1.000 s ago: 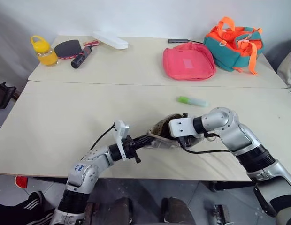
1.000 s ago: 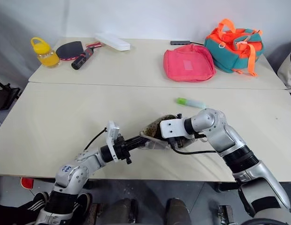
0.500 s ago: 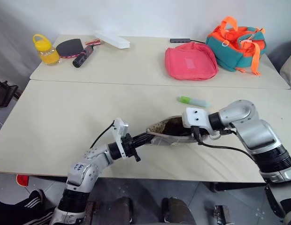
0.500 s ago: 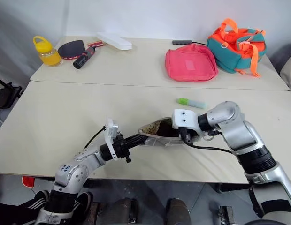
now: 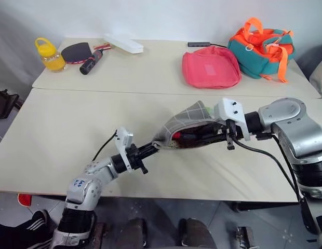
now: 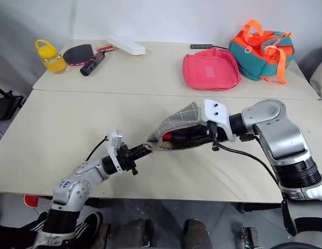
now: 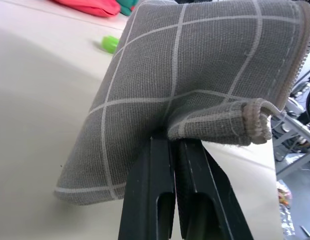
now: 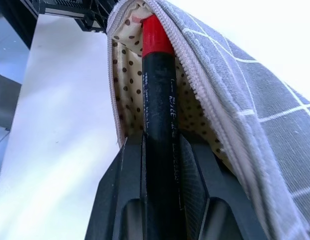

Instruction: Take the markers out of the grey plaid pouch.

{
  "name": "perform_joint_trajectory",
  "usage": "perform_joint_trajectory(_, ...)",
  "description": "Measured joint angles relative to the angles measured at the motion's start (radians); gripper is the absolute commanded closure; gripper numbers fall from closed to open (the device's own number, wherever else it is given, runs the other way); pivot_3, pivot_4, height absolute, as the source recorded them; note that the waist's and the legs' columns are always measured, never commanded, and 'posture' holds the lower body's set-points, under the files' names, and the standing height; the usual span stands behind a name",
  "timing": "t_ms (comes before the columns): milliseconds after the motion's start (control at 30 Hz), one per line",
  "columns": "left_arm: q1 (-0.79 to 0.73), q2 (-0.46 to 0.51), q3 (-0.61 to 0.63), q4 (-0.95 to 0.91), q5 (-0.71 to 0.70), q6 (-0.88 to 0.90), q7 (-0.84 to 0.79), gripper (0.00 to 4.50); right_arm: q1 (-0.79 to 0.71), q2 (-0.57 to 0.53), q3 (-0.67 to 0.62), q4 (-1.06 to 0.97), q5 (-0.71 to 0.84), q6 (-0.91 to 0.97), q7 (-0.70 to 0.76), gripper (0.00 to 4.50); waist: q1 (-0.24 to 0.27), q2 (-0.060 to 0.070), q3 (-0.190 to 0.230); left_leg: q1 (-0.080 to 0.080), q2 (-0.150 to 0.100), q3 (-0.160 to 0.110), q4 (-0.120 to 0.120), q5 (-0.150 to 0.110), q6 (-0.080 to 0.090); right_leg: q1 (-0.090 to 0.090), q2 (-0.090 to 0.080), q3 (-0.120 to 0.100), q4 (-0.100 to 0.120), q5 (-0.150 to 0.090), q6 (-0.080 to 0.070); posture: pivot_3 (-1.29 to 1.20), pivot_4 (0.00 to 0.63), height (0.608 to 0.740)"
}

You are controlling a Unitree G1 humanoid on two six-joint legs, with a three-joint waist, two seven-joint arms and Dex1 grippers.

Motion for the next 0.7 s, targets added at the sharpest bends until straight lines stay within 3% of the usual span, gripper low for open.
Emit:
perform_joint_trajectory(300,-0.002,0.036,0.072,0.040,0.008,-0.052,-0.006,4.50,0.014,-0.054,0.017,0.054,-0.049,-0.080,0.000,3.94,0.000,0.000,0.000,0.000,0.000,0.000,0.000,0.000,0.000,0.000,0.001,0.000,0.000,0.000,0.000,0.00,0.150,0.740)
perform_joint_trajectory(400,-0.012,0.071,0.107,0.058,0.050,-0.119,-0.006,4.50,0.024,-0.021,0.000,0.054,0.003,-0.047,-0.008,3.94,-0.005,0.000,0.000,0.000,0.001,0.001,-0.001,0.000,0.000,-0.001,0.001,0.000,0.000,0.000,0.000,0.00,0.150,0.740)
perform_joint_trajectory(567,-0.071,0.161,0.157,0.130,0.187,-0.315,0.004,4.50,-0.034,0.071,-0.085,0.107,0.089,-0.024,-0.112,3.94,-0.002,0.000,0.000,-0.001,0.000,0.001,0.000,0.000,0.000,-0.002,0.000,0.000,0.002,0.000,0.000,0.00,0.150,0.740)
perform_joint_trajectory(700,-0.100,0.287,0.194,0.241,0.367,-0.542,0.025,4.50,-0.028,0.002,-0.080,0.259,-0.080,-0.256,-0.188,3.94,0.007,-0.001,0.000,-0.001,-0.001,0.001,-0.002,-0.002,0.001,-0.001,0.000,-0.002,0.001,0.000,0.001,0.00,0.150,0.740)
